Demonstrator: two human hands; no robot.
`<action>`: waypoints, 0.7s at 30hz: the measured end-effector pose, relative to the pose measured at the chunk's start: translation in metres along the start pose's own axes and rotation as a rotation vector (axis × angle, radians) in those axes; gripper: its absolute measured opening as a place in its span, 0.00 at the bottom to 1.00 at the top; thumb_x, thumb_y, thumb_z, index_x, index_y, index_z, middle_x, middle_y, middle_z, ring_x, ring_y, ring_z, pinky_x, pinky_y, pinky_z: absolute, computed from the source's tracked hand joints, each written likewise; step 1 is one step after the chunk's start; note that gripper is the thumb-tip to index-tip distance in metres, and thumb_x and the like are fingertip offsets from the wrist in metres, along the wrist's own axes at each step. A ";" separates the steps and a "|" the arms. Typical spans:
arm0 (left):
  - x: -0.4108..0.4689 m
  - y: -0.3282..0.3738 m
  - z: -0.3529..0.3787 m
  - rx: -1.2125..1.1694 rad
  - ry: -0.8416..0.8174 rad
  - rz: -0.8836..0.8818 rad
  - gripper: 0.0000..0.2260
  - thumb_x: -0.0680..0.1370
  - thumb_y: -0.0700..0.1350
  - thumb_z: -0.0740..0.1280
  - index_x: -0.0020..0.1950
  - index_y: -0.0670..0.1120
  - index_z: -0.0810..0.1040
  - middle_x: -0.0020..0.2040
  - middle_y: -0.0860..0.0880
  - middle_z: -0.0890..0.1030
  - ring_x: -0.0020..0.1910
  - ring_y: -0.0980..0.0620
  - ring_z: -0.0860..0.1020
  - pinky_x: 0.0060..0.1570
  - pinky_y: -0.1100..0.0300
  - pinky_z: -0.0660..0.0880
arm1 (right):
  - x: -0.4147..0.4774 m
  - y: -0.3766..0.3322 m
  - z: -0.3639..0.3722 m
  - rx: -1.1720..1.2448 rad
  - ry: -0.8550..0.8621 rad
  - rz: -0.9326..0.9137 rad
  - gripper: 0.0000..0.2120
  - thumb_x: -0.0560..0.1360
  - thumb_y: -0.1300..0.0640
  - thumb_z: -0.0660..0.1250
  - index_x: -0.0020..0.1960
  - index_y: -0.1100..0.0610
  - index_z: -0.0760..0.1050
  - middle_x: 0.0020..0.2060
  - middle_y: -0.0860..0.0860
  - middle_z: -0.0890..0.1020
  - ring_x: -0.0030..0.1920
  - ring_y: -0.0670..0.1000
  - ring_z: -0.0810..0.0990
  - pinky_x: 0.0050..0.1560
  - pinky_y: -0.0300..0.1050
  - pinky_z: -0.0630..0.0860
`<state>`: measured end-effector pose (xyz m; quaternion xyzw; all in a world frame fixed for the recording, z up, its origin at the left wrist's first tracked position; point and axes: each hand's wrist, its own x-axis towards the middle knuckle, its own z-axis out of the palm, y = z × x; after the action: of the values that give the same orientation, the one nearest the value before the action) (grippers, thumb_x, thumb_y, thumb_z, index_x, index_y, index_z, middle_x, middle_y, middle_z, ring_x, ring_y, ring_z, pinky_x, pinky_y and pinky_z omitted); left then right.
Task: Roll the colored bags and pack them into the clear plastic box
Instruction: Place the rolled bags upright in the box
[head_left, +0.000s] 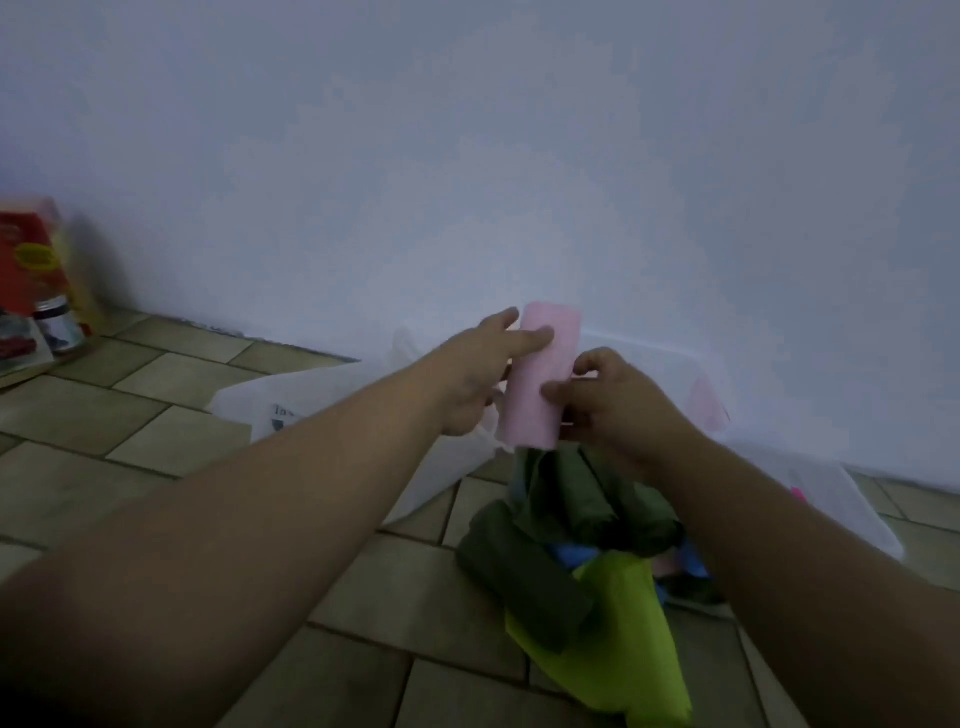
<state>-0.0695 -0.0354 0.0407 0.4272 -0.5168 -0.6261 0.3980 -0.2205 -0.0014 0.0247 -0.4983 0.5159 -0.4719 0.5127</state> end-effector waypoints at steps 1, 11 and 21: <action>0.017 0.005 -0.001 0.098 0.022 0.025 0.28 0.78 0.51 0.65 0.76 0.52 0.60 0.70 0.47 0.70 0.64 0.46 0.71 0.58 0.53 0.66 | 0.019 -0.009 -0.010 -0.005 0.059 -0.028 0.13 0.72 0.65 0.70 0.48 0.56 0.66 0.47 0.61 0.79 0.43 0.57 0.83 0.42 0.54 0.80; 0.097 -0.031 -0.014 1.090 -0.110 -0.040 0.38 0.78 0.53 0.63 0.77 0.43 0.43 0.73 0.40 0.64 0.67 0.43 0.69 0.55 0.58 0.67 | 0.144 0.024 -0.021 -0.888 0.027 0.486 0.07 0.74 0.59 0.69 0.45 0.64 0.76 0.41 0.57 0.78 0.40 0.55 0.76 0.46 0.48 0.75; 0.102 -0.035 -0.017 1.162 -0.136 -0.012 0.38 0.79 0.55 0.61 0.77 0.41 0.39 0.77 0.40 0.55 0.74 0.42 0.58 0.67 0.55 0.61 | 0.173 0.042 -0.018 -1.106 -0.164 0.503 0.08 0.76 0.59 0.64 0.51 0.63 0.76 0.47 0.58 0.78 0.45 0.56 0.76 0.46 0.49 0.75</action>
<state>-0.0877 -0.1314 -0.0081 0.5372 -0.7975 -0.2679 0.0609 -0.2363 -0.1725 -0.0264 -0.5883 0.7449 0.0412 0.3120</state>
